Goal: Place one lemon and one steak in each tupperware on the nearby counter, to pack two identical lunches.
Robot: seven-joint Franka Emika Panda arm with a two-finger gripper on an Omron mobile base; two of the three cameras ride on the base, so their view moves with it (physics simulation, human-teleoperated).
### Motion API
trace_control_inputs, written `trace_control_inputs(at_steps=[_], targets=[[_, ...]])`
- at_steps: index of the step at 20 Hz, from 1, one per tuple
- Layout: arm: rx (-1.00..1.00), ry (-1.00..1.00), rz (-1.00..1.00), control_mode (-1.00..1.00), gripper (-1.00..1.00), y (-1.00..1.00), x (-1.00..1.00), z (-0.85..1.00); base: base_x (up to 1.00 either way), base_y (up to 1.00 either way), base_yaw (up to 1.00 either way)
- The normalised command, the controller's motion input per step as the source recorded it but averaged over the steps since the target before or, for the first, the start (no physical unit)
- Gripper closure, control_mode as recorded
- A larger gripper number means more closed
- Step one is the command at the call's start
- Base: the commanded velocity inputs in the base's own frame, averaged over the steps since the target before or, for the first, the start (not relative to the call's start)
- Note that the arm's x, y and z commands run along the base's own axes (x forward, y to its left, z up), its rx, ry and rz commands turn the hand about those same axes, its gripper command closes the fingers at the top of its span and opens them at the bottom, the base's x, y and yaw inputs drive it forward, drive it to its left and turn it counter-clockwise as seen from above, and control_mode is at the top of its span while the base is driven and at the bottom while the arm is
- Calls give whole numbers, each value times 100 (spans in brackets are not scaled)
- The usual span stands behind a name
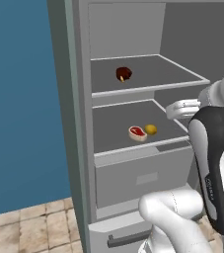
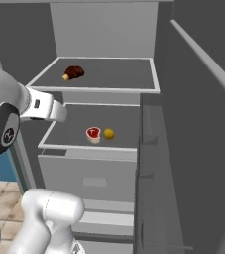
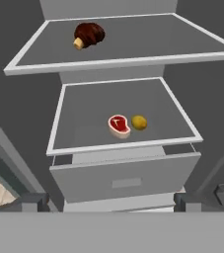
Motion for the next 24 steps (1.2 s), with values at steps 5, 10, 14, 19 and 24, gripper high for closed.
trace_control_inputs(at_steps=[5,10,14,19,24], targets=[[0,0,0,-100,-100,17,42,5,0,0,0],[1,0,0,-100,-100,11,37,1,0,0,0],[3,-3,2,-100,-100,7,31,9,0,0,0],[4,-11,7,-100,-100,1,30,1,0,0,0],[6,-3,15,-100,-100,0,36,5,0,0,0]])
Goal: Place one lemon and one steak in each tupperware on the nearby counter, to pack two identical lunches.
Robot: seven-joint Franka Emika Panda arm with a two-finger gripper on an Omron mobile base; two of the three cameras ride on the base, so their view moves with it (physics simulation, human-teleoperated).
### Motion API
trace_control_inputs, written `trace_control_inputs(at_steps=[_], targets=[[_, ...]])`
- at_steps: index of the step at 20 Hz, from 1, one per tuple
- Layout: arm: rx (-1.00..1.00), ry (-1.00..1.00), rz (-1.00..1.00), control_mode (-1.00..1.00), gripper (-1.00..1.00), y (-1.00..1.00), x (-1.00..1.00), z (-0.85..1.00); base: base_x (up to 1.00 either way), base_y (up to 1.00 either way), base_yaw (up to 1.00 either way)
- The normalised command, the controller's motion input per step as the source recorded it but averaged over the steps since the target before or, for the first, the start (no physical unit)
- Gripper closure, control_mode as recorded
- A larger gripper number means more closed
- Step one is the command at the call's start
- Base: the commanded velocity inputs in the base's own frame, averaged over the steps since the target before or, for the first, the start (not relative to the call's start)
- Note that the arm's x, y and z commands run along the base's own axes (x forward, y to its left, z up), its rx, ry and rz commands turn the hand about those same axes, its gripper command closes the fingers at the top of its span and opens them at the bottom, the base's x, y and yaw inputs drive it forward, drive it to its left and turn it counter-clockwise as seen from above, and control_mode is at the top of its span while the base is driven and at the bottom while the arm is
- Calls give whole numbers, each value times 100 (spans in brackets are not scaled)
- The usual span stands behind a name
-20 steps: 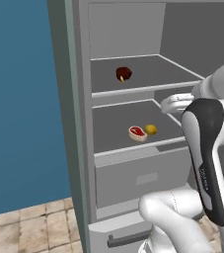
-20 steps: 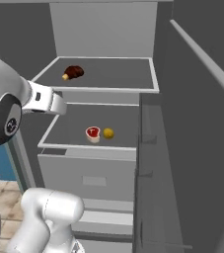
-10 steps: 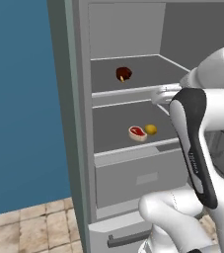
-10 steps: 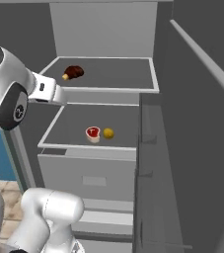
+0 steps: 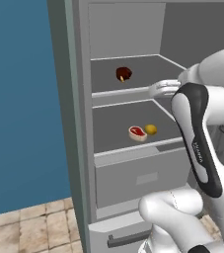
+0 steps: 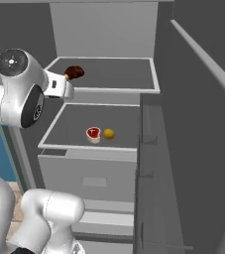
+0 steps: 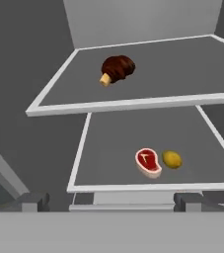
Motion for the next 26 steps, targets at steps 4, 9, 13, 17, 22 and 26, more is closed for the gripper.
trace_control_inputs(at_steps=[4,9,13,17,22,26], targets=[[5,0,12,-100,-100,0,39,20,0,0,0],[2,0,4,-100,-100,14,50,10,0,0,0],[0,0,-3,-100,-100,39,51,0,0,0,0],[-1,0,-8,-100,-100,36,40,0,0,0,0],[0,0,-3,-100,-100,7,45,0,0,0,0],[0,1,0,-100,-100,-6,42,0,0,0,0]])
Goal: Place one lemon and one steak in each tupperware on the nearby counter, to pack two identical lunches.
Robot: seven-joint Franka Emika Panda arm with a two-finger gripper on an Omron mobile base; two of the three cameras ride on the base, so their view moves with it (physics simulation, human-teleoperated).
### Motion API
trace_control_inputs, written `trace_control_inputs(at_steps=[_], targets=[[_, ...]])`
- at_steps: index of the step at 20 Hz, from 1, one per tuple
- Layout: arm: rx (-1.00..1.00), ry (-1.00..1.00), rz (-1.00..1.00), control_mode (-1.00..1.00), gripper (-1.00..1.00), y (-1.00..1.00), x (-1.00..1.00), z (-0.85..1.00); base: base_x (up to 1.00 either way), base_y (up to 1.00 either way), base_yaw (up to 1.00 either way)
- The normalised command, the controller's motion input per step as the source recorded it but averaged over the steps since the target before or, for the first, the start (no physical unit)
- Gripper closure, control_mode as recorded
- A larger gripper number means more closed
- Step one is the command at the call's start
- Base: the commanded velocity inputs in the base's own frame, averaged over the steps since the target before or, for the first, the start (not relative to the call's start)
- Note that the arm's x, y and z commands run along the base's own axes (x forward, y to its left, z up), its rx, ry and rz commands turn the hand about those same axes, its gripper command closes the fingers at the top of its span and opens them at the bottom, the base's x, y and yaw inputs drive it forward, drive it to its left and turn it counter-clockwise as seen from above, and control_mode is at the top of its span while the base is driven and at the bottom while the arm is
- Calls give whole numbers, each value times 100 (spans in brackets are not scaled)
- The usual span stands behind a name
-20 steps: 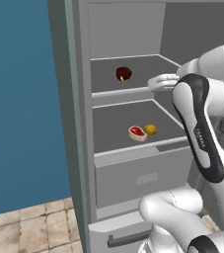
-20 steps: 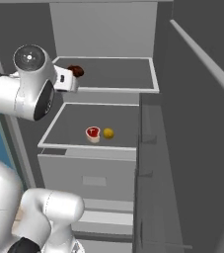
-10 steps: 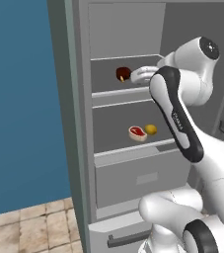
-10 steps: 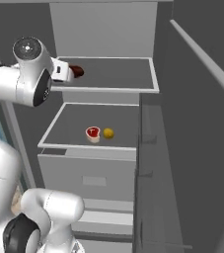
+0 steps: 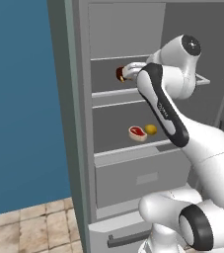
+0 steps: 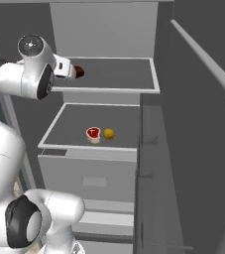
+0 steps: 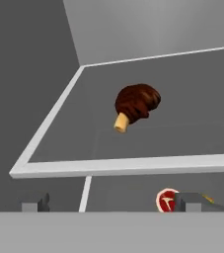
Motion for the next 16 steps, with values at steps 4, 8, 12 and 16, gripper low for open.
trace_control_inputs(at_steps=[4,8,12,16], targets=[[0,4,-1,-100,-100,-13,48,0,0,0,0],[0,6,-1,-100,-100,-2,60,0,0,0,0],[0,7,-1,-100,-100,0,71,0,0,0,0],[0,7,-2,-100,-100,0,58,-5,0,0,0]])
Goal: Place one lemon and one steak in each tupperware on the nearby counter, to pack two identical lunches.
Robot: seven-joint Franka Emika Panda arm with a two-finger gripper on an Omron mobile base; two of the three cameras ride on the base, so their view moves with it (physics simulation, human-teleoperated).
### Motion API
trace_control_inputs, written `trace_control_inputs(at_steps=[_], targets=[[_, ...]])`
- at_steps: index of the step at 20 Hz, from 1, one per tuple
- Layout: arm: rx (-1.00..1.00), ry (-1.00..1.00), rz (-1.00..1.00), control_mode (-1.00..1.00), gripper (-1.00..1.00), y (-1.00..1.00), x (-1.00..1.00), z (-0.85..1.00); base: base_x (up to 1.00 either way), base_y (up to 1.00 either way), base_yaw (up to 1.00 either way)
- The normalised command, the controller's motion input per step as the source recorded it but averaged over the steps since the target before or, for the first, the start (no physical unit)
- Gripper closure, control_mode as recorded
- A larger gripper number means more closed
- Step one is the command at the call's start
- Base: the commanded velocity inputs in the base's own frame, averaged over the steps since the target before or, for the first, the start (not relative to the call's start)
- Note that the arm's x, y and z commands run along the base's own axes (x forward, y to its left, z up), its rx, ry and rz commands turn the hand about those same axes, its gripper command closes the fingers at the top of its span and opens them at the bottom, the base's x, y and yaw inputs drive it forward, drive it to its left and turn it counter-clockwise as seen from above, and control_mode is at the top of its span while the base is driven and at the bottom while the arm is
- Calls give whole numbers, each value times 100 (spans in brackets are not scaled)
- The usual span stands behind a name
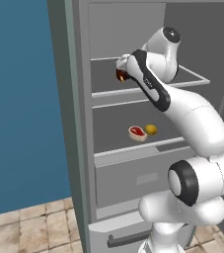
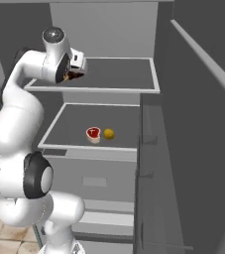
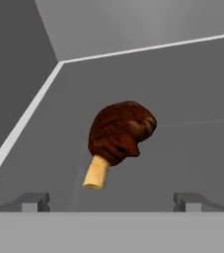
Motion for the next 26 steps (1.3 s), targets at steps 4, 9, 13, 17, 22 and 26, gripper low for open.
trace_control_inputs(at_steps=[4,9,13,17,22,26], targets=[[0,6,-10,-100,-100,0,37,-14,0,0,0],[-2,3,-18,-100,-100,4,29,-24,0,0,0],[-1,0,-15,-100,-100,9,37,-25,0,0,0],[0,6,-11,-100,-100,2,41,-7,0,0,0],[0,22,-5,-100,-100,0,37,-3,0,0,0],[0,24,-4,-100,-100,0,23,-21,0,0,0]])
